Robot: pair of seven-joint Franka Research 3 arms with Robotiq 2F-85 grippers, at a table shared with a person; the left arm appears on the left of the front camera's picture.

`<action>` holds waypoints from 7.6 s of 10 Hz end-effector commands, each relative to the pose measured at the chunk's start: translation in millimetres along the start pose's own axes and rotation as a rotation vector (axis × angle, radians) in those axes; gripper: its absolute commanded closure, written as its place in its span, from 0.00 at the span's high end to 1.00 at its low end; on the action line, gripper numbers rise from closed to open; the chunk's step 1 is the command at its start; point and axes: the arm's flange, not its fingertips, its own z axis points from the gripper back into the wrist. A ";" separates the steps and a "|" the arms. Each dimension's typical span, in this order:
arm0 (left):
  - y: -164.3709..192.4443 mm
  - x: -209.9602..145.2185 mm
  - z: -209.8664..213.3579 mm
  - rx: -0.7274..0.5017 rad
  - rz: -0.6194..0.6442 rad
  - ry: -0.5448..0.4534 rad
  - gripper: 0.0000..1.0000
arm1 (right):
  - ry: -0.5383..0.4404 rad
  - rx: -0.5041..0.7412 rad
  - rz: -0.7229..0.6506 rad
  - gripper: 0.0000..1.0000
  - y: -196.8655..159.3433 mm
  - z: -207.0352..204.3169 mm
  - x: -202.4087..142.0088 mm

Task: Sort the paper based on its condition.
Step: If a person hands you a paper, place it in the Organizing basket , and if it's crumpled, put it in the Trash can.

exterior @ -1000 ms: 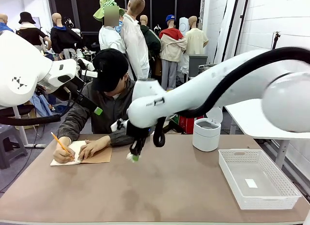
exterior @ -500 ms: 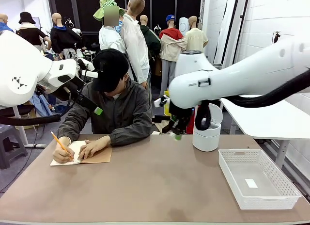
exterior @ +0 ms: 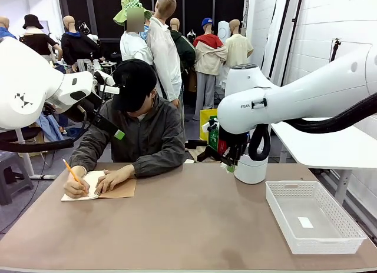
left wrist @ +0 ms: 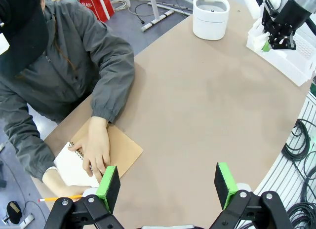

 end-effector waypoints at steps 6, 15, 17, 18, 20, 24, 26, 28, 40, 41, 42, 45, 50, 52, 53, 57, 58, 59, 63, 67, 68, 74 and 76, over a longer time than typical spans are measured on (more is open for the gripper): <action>1.8 0.6 0.8 -0.006 0.003 0.001 1.00 | 0.031 -0.178 -0.172 0.21 -59.0 0.9 5.4; 1.8 0.6 0.8 -0.006 0.003 0.001 1.00 | 0.118 -0.357 -0.151 0.21 -155.2 -28.6 57.9; 1.8 0.6 0.8 -0.006 0.003 0.001 1.00 | 0.135 -0.381 -0.152 0.21 -162.9 -39.3 62.8; 1.8 0.6 0.8 -0.006 0.003 0.001 1.00 | 0.137 -0.390 -0.153 0.21 -165.9 -43.7 65.5; 1.8 0.6 0.8 -0.006 0.003 0.001 1.00 | 0.139 -0.387 -0.151 0.21 -170.5 -53.9 71.7; 1.8 0.6 0.8 -0.006 0.003 0.001 1.00 | 0.140 -0.407 -0.171 0.21 -181.3 -65.9 76.6; 1.8 0.6 0.8 -0.006 0.003 0.001 1.00 | 0.149 -0.425 -0.184 0.21 -185.9 -66.7 79.6; 1.8 0.6 0.8 -0.006 0.003 0.001 1.00 | 0.146 -0.431 -0.201 0.41 -189.0 -71.2 82.5; 1.8 0.6 0.8 -0.006 0.003 0.001 1.00 | 0.185 -0.349 -0.227 1.00 -180.6 -50.6 96.3; 1.8 0.6 0.8 -0.006 0.003 0.001 1.00 | 0.126 -0.390 -0.186 1.00 -181.3 -54.7 86.2; 1.8 0.6 0.8 -0.006 0.003 0.001 1.00 | 0.126 -0.390 -0.186 1.00 -181.3 -54.7 86.2; 1.8 0.6 0.8 -0.006 0.003 0.001 1.00 | 0.126 -0.390 -0.186 1.00 -181.3 -54.7 86.2; 1.8 0.6 0.8 -0.006 0.003 0.001 1.00 | 0.126 -0.390 -0.186 1.00 -181.3 -54.7 86.2; 1.8 0.6 0.8 -0.006 0.003 0.001 1.00 | 0.126 -0.390 -0.186 1.00 -181.3 -54.7 86.2; 1.8 0.6 0.8 -0.006 0.003 0.001 1.00 | 0.126 -0.390 -0.186 1.00 -181.3 -54.7 86.2; 1.8 0.6 0.8 -0.006 0.003 0.001 1.00 | -0.073 -0.291 -0.140 1.00 -123.7 -11.2 81.7; 1.8 0.6 0.8 -0.006 0.003 0.001 1.00 | -0.151 -0.241 -0.112 1.00 -104.7 -0.2 78.8; 1.8 0.6 0.8 -0.006 0.003 0.001 1.00 | -0.217 -0.205 -0.102 1.00 -88.1 8.1 74.5; 1.8 0.6 0.8 -0.006 0.003 0.001 1.00 | -0.398 -0.116 -0.015 1.00 -32.3 28.1 47.5; 1.8 0.6 0.8 -0.006 0.003 0.001 1.00 | -0.316 -0.144 0.070 1.00 -43.4 19.7 65.3; 1.8 0.6 0.8 -0.006 0.003 0.001 1.00 | -0.384 -0.126 0.006 1.00 -19.4 25.1 56.3; 1.8 0.6 0.8 -0.006 0.003 0.001 1.00 | -0.444 -0.067 -0.024 1.00 -9.1 51.4 46.4; 1.8 0.6 0.8 -0.006 0.003 0.001 1.00 | -0.487 -0.021 -0.037 1.00 -2.9 67.4 32.5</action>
